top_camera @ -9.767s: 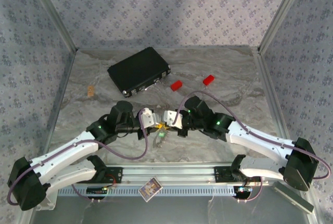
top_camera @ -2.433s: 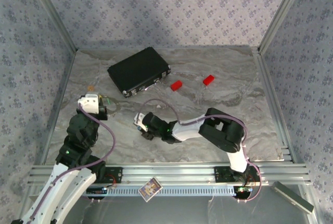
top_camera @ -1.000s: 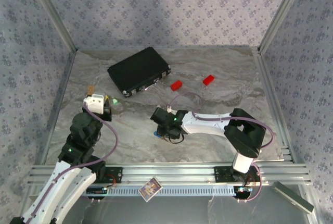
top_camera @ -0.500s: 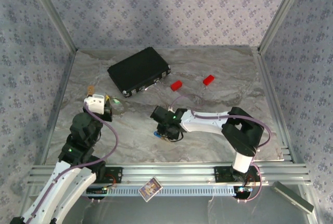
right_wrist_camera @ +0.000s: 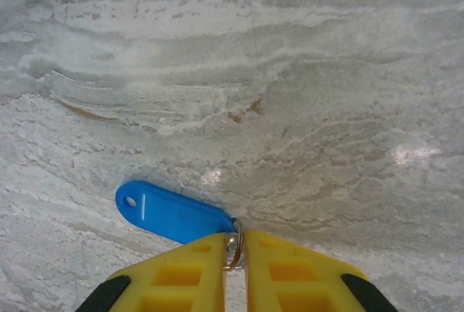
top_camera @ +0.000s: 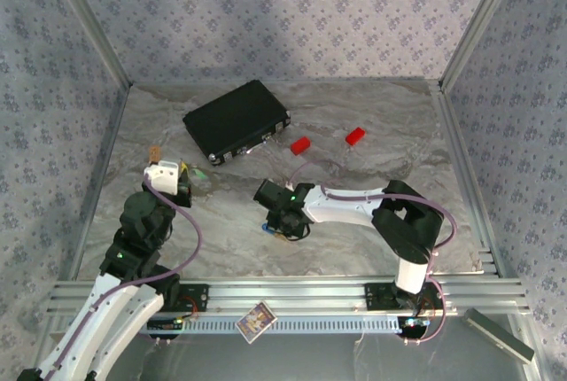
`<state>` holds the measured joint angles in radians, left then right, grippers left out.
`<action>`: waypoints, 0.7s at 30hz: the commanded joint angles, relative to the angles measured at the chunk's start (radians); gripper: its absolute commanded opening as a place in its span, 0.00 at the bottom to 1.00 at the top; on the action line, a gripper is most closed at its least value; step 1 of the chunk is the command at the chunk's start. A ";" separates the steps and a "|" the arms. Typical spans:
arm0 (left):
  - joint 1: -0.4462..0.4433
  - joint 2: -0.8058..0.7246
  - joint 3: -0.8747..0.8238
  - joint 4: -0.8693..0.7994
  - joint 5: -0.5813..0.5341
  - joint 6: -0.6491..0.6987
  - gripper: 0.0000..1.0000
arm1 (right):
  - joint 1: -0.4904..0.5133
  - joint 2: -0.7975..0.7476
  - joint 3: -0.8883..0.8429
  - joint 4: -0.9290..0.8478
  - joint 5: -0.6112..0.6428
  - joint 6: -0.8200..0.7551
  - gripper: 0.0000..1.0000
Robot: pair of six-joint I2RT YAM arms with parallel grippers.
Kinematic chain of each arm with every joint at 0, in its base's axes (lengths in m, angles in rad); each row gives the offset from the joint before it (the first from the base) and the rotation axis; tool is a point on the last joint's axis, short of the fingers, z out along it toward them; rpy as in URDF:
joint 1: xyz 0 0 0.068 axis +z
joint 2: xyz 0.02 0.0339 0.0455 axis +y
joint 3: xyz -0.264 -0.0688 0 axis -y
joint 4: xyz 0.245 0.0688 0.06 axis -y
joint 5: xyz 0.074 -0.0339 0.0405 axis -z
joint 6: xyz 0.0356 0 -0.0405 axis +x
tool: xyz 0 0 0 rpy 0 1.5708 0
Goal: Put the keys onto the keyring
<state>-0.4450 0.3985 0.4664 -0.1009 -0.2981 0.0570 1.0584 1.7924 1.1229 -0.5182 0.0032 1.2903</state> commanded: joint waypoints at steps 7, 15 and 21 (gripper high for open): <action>0.005 -0.018 0.001 0.072 0.022 -0.017 0.00 | -0.009 0.022 0.035 -0.049 -0.003 -0.015 0.15; 0.005 -0.017 0.003 0.069 0.024 -0.013 0.00 | -0.020 0.026 0.045 -0.058 -0.009 -0.042 0.06; 0.005 -0.017 0.009 0.058 0.027 -0.010 0.00 | -0.037 -0.022 0.031 -0.075 0.000 -0.142 0.00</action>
<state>-0.4450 0.3927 0.4664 -0.1005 -0.2832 0.0574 1.0328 1.8000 1.1435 -0.5400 -0.0048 1.2186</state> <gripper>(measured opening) 0.046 0.052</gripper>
